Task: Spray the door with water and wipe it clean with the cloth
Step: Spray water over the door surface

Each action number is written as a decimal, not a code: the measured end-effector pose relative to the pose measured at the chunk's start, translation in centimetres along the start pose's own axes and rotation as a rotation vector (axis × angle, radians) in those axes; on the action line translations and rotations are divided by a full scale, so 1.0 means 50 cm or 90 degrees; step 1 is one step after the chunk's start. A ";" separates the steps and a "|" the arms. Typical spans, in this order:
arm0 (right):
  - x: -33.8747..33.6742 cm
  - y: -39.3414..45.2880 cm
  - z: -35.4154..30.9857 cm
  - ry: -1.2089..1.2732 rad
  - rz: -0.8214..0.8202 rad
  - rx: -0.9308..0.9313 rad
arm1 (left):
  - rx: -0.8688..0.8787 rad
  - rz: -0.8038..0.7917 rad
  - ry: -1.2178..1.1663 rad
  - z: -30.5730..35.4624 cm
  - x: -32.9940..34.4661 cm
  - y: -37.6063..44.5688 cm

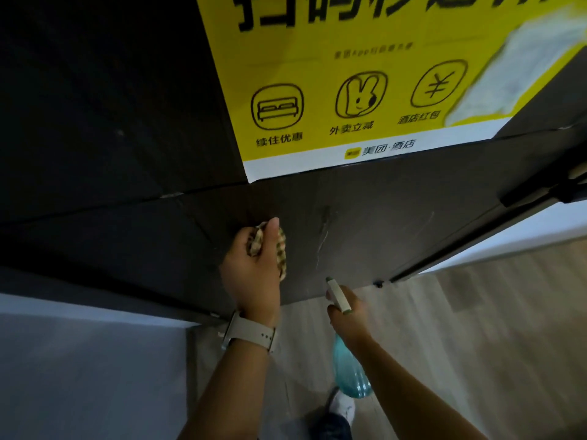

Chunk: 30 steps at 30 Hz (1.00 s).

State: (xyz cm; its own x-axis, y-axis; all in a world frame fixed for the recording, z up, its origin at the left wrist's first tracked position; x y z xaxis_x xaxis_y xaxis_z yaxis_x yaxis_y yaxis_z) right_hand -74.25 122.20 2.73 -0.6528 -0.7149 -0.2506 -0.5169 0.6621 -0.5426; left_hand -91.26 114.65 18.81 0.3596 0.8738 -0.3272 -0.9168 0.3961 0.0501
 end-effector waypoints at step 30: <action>-0.224 -0.102 -0.051 0.011 0.105 -0.186 | -0.052 0.016 -0.024 0.030 0.037 -0.025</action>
State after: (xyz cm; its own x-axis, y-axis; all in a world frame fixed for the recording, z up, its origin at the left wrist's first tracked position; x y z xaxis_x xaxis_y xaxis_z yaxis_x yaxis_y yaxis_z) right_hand -65.71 127.42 10.37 -0.7496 -0.5898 -0.3004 -0.5385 0.8073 -0.2415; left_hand -89.20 116.20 19.54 0.3414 0.8936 -0.2916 -0.9361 0.3510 -0.0203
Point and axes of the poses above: each hand's wrist, its own y-axis towards the middle knuckle, its own x-axis out of the palm, z = x × y, the point moved 3 cm from there along y, towards the middle knuckle, and after that the axes turned 11 degrees about -z, right-handed, at the moved point
